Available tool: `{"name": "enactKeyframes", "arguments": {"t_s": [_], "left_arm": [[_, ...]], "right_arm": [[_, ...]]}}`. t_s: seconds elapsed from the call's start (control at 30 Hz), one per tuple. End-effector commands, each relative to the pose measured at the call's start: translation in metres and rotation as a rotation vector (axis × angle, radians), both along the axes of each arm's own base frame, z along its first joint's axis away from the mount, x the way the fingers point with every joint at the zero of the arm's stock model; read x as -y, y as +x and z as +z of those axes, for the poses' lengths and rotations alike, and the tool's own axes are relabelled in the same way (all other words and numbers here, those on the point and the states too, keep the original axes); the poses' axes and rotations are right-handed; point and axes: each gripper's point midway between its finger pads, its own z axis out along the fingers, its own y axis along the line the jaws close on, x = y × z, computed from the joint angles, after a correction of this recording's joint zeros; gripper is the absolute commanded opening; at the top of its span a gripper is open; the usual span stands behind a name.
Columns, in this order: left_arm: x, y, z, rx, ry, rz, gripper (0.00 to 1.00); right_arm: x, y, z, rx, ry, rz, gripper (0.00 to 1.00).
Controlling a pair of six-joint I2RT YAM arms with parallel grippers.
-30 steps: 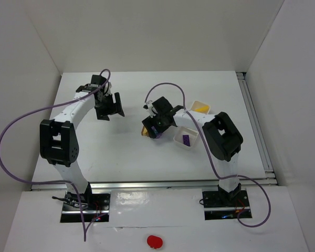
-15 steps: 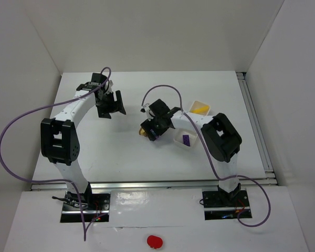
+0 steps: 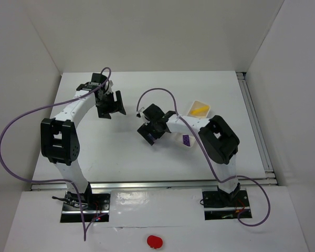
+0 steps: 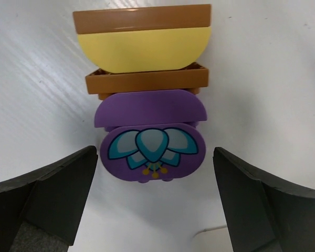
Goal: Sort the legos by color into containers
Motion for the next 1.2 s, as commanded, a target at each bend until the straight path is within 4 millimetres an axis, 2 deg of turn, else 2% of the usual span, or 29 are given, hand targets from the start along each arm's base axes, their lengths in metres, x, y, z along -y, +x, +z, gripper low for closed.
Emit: {"name": "enactKeyframes", "arguments": {"t_s": [0.0, 0.07, 0.1, 0.17, 0.3, 0.33, 0.4, 0.43, 0.5, 0.6, 0.63, 0.67, 0.73, 1.07, 1.17], "left_arm": [[0.002, 0.003, 0.005, 0.014, 0.003, -0.036, 0.89], [0.002, 0.003, 0.005, 0.014, 0.003, -0.036, 0.89], [0.002, 0.003, 0.005, 0.014, 0.003, -0.036, 0.89], [0.004, 0.0, 0.003, 0.004, -0.008, -0.042, 0.9], [0.019, 0.0, 0.006, 0.009, -0.18, -0.098, 0.96], [0.026, -0.003, 0.007, -0.004, -0.253, -0.121, 0.98], [0.028, -0.004, 0.008, 0.0, -0.284, -0.138, 1.0], [0.031, -0.006, 0.01, 0.009, -0.302, -0.169, 1.0], [0.041, -0.01, 0.014, 0.009, -0.339, -0.207, 1.0], [0.064, -0.022, 0.021, 0.021, -0.479, -0.311, 1.0], [0.075, -0.029, 0.03, 0.023, -0.571, -0.355, 1.0], [0.079, -0.031, 0.025, 0.019, -0.611, -0.365, 1.0], [0.088, -0.036, 0.029, 0.033, -0.713, -0.395, 1.0], [0.108, -0.043, 0.023, 0.042, -0.77, -0.449, 1.0], [0.116, -0.042, 0.014, 0.02, -0.771, -0.462, 1.0]], "right_arm": [[-0.01, 0.024, 0.021, 0.107, 0.036, -0.015, 0.97], [-0.014, 0.028, 0.024, 0.124, 0.053, -0.015, 0.91], [-0.012, 0.026, 0.02, 0.118, 0.047, -0.015, 0.83], [-0.015, 0.025, 0.028, 0.126, 0.076, -0.017, 0.75], [-0.017, 0.02, 0.05, 0.154, 0.147, -0.022, 0.63], [-0.019, 0.02, 0.064, 0.168, 0.174, -0.016, 0.57], [-0.014, 0.014, 0.065, 0.16, 0.175, -0.025, 0.57], [-0.015, 0.014, 0.076, 0.172, 0.197, -0.033, 0.57], [-0.009, 0.008, 0.078, 0.166, 0.198, -0.041, 0.57], [-0.003, 0.004, 0.093, 0.19, 0.22, -0.058, 0.57], [-0.001, 0.002, 0.09, 0.184, 0.213, -0.058, 0.57], [-0.001, 0.002, 0.094, 0.191, 0.221, -0.058, 0.57], [0.0, 0.004, 0.097, 0.192, 0.218, -0.071, 0.57], [-0.003, 0.005, 0.103, 0.193, 0.23, -0.066, 0.57], [-0.005, 0.004, 0.106, 0.189, 0.236, -0.06, 0.57]]}}
